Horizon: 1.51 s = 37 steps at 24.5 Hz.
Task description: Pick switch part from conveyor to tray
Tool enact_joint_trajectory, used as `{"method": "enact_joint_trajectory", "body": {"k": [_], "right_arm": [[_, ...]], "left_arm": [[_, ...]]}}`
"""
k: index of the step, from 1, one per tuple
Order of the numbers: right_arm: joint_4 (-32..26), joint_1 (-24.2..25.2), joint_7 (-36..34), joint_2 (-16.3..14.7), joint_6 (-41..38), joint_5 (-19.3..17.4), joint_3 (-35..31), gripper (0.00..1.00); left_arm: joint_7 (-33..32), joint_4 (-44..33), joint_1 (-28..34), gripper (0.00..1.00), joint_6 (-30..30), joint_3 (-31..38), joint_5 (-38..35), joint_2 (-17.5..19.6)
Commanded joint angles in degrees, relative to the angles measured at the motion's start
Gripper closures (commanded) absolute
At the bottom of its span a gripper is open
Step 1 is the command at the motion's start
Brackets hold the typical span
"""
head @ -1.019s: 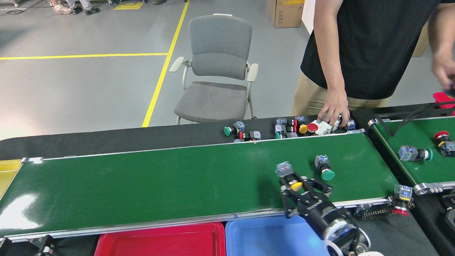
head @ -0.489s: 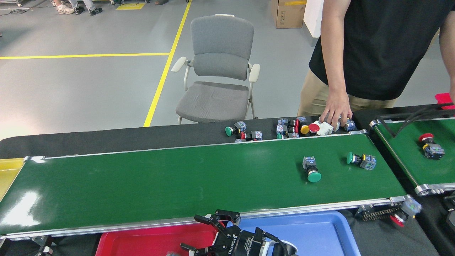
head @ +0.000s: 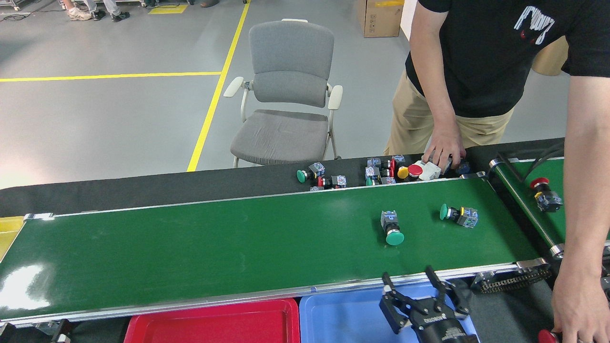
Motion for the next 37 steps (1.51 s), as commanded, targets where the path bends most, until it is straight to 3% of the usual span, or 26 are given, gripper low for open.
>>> {"method": "enact_joint_trajectory", "body": {"k": [1,4,8,17,21,22,23,24,26,28,30,31,37], "right_arm": [[-0.8,-0.6,-1.0,-0.2,3.3,0.1,0.0,0.02],[-0.7,-2.8,1.5,-0.2,3.6,1.9,0.6,0.02],[4.4,-9.0,5.7,0.7,3.6,8.4,5.5,0.02],[17.9,-21.2,5.9,2.3,9.2,8.3,15.1,0.01],[22.6,-24.5,5.9,3.5,11.6,8.3,15.5,0.02],[23.2,-24.7,5.9,3.4,12.0,8.3,15.5,0.05],[23.7,-24.9,6.0,3.2,11.9,8.3,15.6,0.17],[24.0,-24.9,6.0,3.0,11.5,8.3,15.6,0.30],[24.3,-24.9,6.2,1.8,10.7,8.3,16.1,0.68],[24.5,-25.0,6.3,-0.2,10.3,8.0,17.1,0.76],[24.6,-25.0,6.5,-0.6,10.1,7.5,17.1,0.94],[24.6,-25.0,6.4,-0.7,10.0,7.5,17.2,0.98],[19.7,-24.4,6.2,-0.9,5.0,7.7,18.2,0.98]], "left_arm": [[0.1,-0.5,-0.1,0.00,0.0,0.1,0.0,0.8],[0.1,-0.4,-0.8,0.00,0.0,0.1,-0.1,0.9],[0.1,-0.4,-1.0,0.00,0.0,0.1,-0.2,0.9],[0.0,-0.2,-2.1,0.00,0.0,-0.1,-0.3,0.8],[0.0,1.3,-4.5,0.00,0.2,-4.2,-0.3,0.9],[0.0,1.5,-4.9,0.00,0.3,-4.6,-0.3,0.9],[0.0,1.8,-5.2,0.00,0.3,-4.7,-0.3,1.0],[0.0,1.9,-5.4,0.00,0.3,-4.8,-0.3,1.0],[0.0,1.8,-5.3,0.00,0.2,-4.9,-0.3,1.4],[0.0,1.9,-5.3,0.00,0.2,-4.9,-0.3,1.7],[0.0,1.9,-5.3,0.00,0.2,-4.9,-0.3,1.8],[0.0,2.0,-5.4,0.00,0.2,-4.9,-0.3,1.8],[0.0,3.0,-5.1,0.00,0.2,-4.8,-0.3,1.9]]}}
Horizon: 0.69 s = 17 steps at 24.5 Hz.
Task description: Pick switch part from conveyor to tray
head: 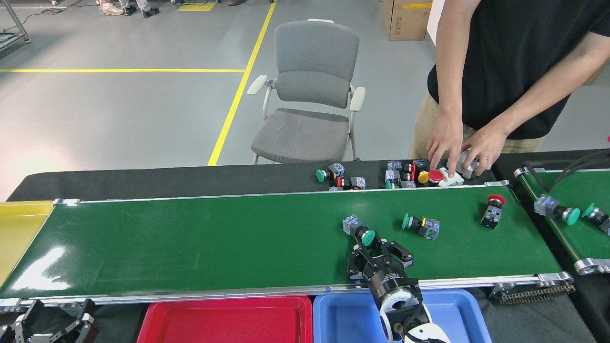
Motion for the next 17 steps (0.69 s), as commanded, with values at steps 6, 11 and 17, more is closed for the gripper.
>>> {"method": "enact_joint_trajectory", "body": {"k": [6,11,17], "right_arm": [[-11.9,3.6,-4.9,-2.3,-19.4,0.3,8.8,0.94],[-11.8,5.9,-10.0,-4.5,-23.4,0.6,17.8,0.00],[-14.0,6.8,-9.8,-4.6,-20.5,0.0,12.4,0.00]], "left_arm": [[-0.7,0.6,0.1,0.00,0.2,0.4,0.0,1.1],[-3.2,0.5,-0.8,0.00,0.2,0.8,0.2,1.0],[-2.8,-0.7,-0.2,0.00,0.0,1.1,0.4,0.9]]}}
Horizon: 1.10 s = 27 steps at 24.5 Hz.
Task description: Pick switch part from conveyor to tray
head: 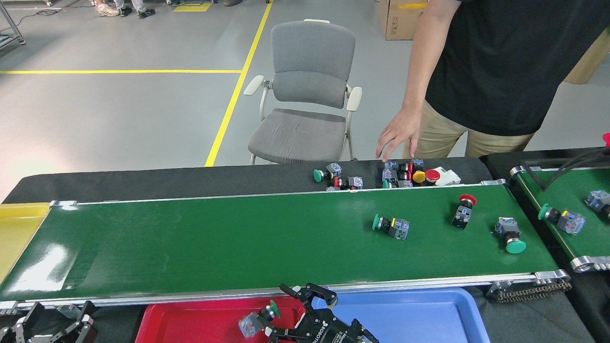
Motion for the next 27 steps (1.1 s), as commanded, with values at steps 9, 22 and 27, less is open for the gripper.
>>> {"method": "enact_joint_trajectory", "body": {"k": [9,22,27], "right_arm": [[-12.0,22.2,-6.5,3.0,26.0,-3.2,-27.1,0.00],[-0.9,2.2,5.0,-0.6,14.9,-4.6,-25.1,0.00],[9.2,-6.0,5.7,-0.7,5.7,-4.6,-21.1,0.00]], "left_arm": [[0.6,-2.2,0.3,0.00,-0.4,0.6,0.4,0.5],[0.5,-3.0,0.1,0.00,-0.5,-0.4,0.1,0.6],[0.6,-2.9,0.1,0.00,-0.4,-0.3,0.1,0.5]]}}
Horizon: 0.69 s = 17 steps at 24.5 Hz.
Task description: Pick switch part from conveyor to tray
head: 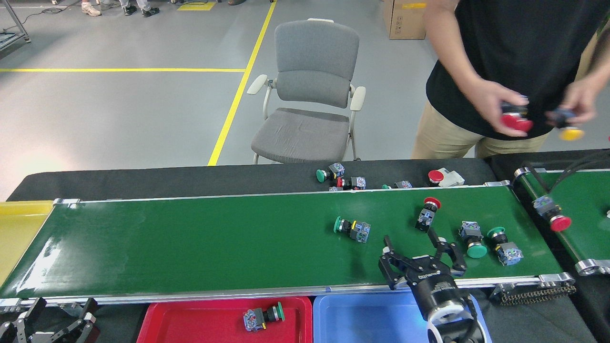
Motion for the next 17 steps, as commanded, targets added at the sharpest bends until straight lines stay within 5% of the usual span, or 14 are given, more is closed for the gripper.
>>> {"method": "enact_joint_trajectory", "body": {"k": [1,17], "right_arm": [[2.6,-2.8,0.6,-0.1,-4.9,-0.1,1.4,0.00],[20.1,-14.5,0.5,7.5,-5.5,0.2,7.3,0.00]], "left_arm": [[0.3,-0.4,-0.4,0.00,0.0,0.3,0.0,0.5],[0.3,0.7,-1.8,0.00,0.1,-0.5,-0.3,0.6]]}}
